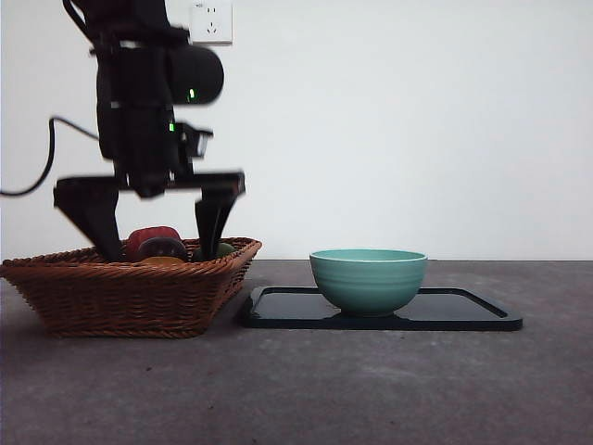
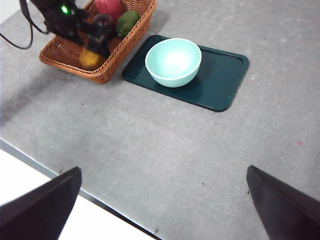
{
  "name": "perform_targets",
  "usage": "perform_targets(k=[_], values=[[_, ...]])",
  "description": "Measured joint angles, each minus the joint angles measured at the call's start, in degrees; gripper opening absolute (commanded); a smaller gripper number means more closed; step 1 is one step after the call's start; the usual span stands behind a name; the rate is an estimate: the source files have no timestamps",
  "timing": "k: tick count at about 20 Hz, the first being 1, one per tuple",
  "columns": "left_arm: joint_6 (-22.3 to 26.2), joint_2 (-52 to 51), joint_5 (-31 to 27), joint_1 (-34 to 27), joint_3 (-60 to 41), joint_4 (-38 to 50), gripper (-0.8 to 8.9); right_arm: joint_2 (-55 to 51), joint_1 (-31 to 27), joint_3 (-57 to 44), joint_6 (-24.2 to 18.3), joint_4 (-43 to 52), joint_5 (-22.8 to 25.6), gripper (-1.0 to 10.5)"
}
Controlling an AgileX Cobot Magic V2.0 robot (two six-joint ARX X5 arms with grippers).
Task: Pick up the wifruite, put it on the bowl, pick up the plate, put it on desk
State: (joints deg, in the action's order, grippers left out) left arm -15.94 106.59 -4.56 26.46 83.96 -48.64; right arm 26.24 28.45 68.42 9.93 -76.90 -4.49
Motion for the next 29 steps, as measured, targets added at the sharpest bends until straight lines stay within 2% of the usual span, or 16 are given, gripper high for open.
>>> perform_targets(k=[4, 7, 10, 17, 22, 29], values=[[1.4, -12.4, 0.1, 0.0, 0.7, -1.8, 5.66, 0.0, 0.0, 0.0, 0.0, 0.0, 0.0, 6.0], [4.7, -22.4, 1.6, 0.0, 0.9, -8.3, 5.66, 0.0, 0.0, 0.0, 0.0, 0.0, 0.0, 6.0], [7.8, -32.3, 5.9, 0.3, 0.9, -14.8, 5.63, 0.0, 0.0, 0.0, 0.0, 0.0, 0.0, 6.0], [15.6, -54.6, 17.4, 1.7, 0.9, -24.0, 5.63, 0.0, 0.0, 0.0, 0.0, 0.0, 0.0, 6.0], [18.1, -65.8, 26.6, 2.2, 0.5, -24.1, 5.63, 0.0, 0.0, 0.0, 0.0, 0.0, 0.0, 6.0], [18.2, -73.4, 27.0, 2.2, -2.2, -25.0, 5.63, 0.0, 0.0, 0.0, 0.0, 0.0, 0.0, 6.0]])
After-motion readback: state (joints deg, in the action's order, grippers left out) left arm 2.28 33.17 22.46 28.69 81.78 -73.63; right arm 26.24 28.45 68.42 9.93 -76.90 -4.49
